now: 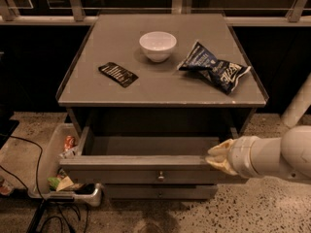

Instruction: Close top drawer

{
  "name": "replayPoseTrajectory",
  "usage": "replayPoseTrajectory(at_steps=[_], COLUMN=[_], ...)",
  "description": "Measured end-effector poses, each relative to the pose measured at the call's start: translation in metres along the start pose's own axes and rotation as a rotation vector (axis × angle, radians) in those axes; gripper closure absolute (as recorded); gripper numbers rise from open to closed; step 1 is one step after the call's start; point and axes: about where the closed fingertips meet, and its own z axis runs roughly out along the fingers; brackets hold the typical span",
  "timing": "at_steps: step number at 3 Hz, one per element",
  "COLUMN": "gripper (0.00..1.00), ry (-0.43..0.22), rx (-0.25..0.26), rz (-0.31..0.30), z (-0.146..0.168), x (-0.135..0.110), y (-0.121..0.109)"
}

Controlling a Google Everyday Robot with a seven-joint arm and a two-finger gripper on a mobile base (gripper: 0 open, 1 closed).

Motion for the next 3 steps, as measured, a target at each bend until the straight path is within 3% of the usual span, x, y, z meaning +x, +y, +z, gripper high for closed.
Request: replayPoseTrajectory(at_steps=[1,2,3], gripper=[0.88,1.00,1.00], ry=[-0.001,0.043,0.091], rx=[0.027,0.018,-0.039], rz=[0.012,0.016,0.004], z=[-0.005,-0.016,-0.014], x=[-0.001,0.012,0.026], y=[-0.020,-0.006,0.029])
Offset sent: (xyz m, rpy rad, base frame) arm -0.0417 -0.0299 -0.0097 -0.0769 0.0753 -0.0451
